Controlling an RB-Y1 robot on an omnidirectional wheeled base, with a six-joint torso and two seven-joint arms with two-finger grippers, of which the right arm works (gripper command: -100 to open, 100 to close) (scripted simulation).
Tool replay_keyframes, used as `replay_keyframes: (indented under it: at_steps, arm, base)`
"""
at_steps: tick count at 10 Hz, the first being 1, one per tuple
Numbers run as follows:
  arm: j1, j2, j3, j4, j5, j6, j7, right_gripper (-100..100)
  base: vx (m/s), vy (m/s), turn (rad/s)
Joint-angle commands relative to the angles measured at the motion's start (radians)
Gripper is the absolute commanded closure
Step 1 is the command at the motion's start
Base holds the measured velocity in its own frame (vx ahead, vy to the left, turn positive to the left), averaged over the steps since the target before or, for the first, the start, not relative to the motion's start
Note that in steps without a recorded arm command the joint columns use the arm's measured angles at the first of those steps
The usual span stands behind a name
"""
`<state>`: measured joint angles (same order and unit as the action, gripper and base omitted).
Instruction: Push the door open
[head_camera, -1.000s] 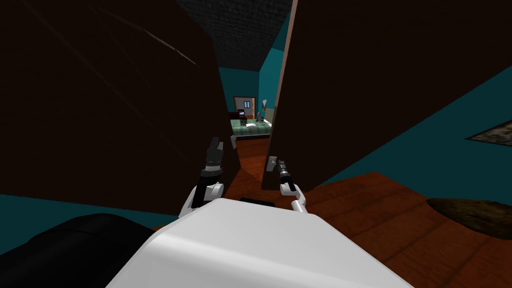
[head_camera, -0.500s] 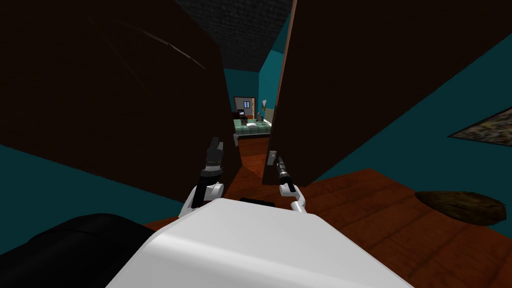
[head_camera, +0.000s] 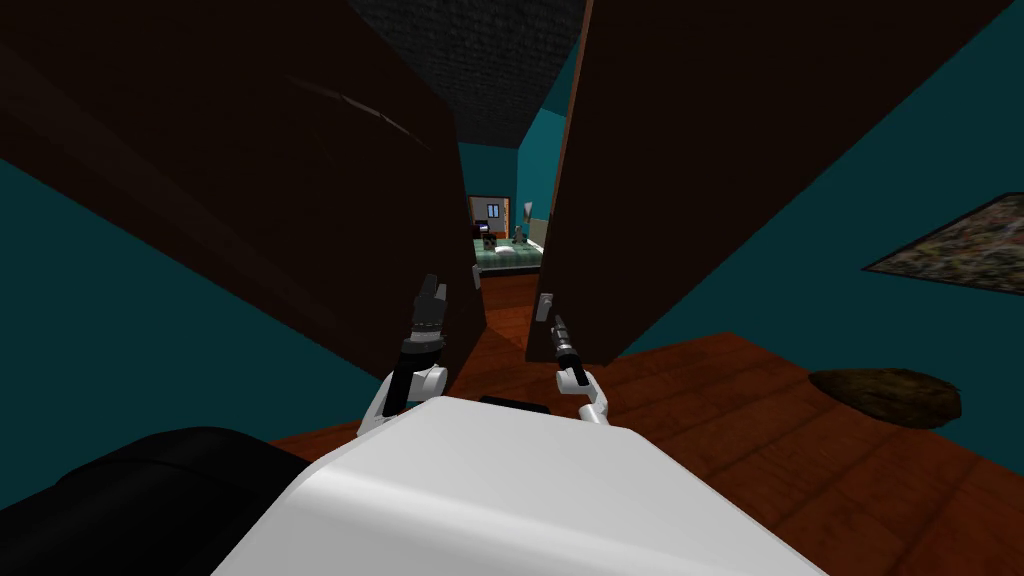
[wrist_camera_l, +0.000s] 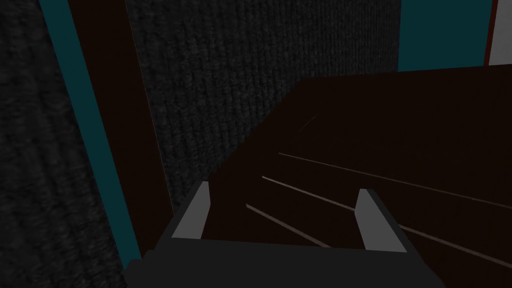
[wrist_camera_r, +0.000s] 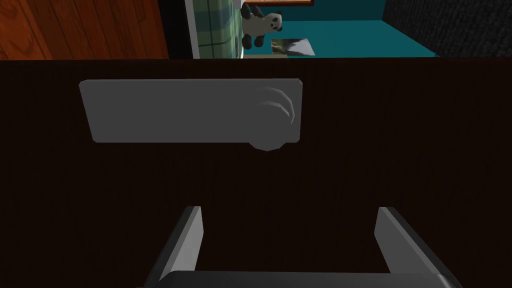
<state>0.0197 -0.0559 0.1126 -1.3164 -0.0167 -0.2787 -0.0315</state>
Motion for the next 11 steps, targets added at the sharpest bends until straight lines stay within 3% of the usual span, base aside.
replay_keyframes:
  at_steps: [1,9,10,11]
  arm:
    - [-0.006,-0.005,-0.005,0.009,0.000,-0.004,0.001,-100]
    - [-0.029,0.001,-0.023,0.040,-0.001,-0.018,0.006,-100]
    - [-0.029,0.001,-0.023,0.040,-0.001,-0.018,0.006,100]
    - [-0.029,0.001,-0.023,0.040,-0.001,-0.018,0.006,100]
  base:
    - [0.096,0.018,0.023]
    - [0.191,0.017,0.017]
    - [-0.013,-0.002,-0.004]
    - [-0.031,-0.006,0.004]
